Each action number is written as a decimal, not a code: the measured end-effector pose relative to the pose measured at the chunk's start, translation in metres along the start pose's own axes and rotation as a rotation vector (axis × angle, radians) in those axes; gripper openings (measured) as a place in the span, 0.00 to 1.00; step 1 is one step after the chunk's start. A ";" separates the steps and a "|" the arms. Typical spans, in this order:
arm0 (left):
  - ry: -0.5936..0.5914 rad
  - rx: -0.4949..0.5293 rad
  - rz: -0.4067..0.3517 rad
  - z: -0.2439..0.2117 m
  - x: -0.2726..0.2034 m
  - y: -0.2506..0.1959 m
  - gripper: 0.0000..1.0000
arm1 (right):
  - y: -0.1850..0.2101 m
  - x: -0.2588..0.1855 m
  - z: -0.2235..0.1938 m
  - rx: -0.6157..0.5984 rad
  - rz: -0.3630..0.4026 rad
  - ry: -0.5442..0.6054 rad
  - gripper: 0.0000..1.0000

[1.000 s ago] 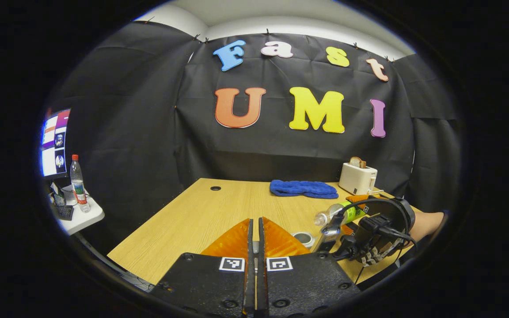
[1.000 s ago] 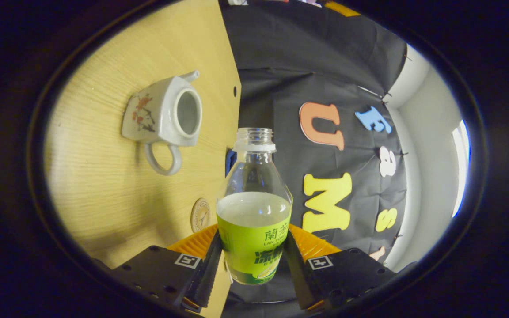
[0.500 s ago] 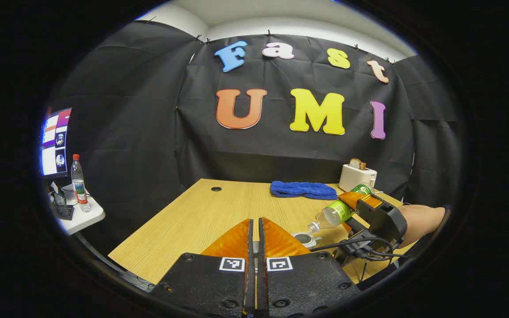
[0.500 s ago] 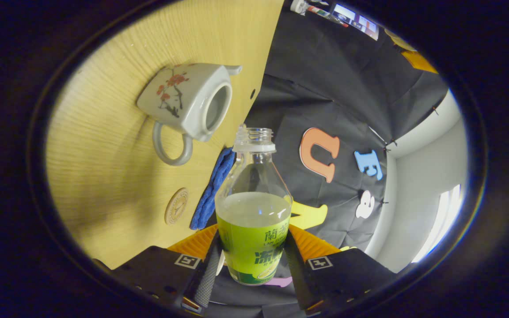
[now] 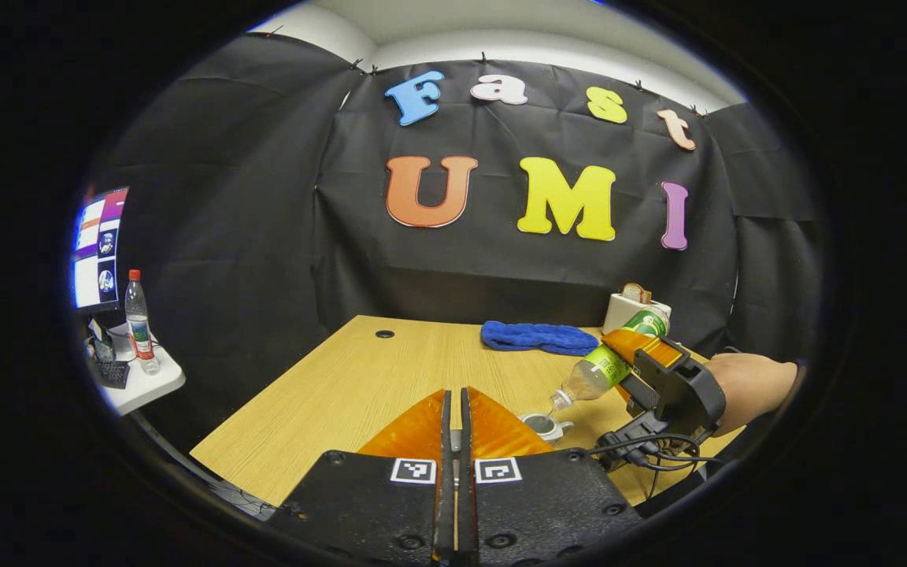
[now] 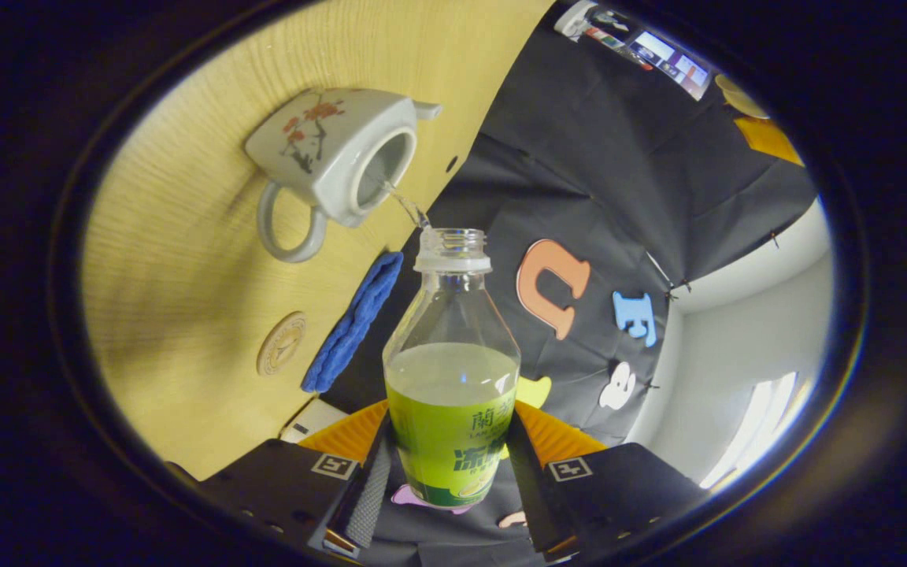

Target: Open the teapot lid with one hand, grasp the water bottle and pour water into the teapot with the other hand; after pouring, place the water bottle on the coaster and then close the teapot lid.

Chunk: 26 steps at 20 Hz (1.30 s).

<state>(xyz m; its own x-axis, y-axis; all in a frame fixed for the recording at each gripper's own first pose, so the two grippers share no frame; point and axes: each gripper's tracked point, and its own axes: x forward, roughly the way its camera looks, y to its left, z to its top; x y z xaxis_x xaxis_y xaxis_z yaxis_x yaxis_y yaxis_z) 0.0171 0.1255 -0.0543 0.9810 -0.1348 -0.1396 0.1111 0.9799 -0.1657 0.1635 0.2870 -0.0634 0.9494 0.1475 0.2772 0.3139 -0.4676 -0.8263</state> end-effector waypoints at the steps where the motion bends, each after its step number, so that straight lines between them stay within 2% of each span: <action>1: 0.001 0.001 0.000 0.000 0.000 0.000 0.04 | -0.001 0.001 0.000 -0.008 -0.009 -0.003 0.72; 11: 0.008 0.016 -0.013 0.000 0.000 -0.004 0.04 | -0.020 0.003 -0.002 -0.096 -0.081 -0.023 0.74; 26: 0.016 -0.012 -0.017 -0.004 -0.001 0.000 0.04 | -0.029 0.004 0.001 -0.142 -0.132 -0.059 0.74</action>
<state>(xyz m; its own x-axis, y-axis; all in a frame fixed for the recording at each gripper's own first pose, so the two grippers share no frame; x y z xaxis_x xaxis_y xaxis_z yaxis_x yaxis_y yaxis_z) 0.0157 0.1255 -0.0584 0.9763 -0.1537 -0.1524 0.1255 0.9756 -0.1801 0.1586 0.3020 -0.0384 0.9004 0.2646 0.3454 0.4351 -0.5582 -0.7065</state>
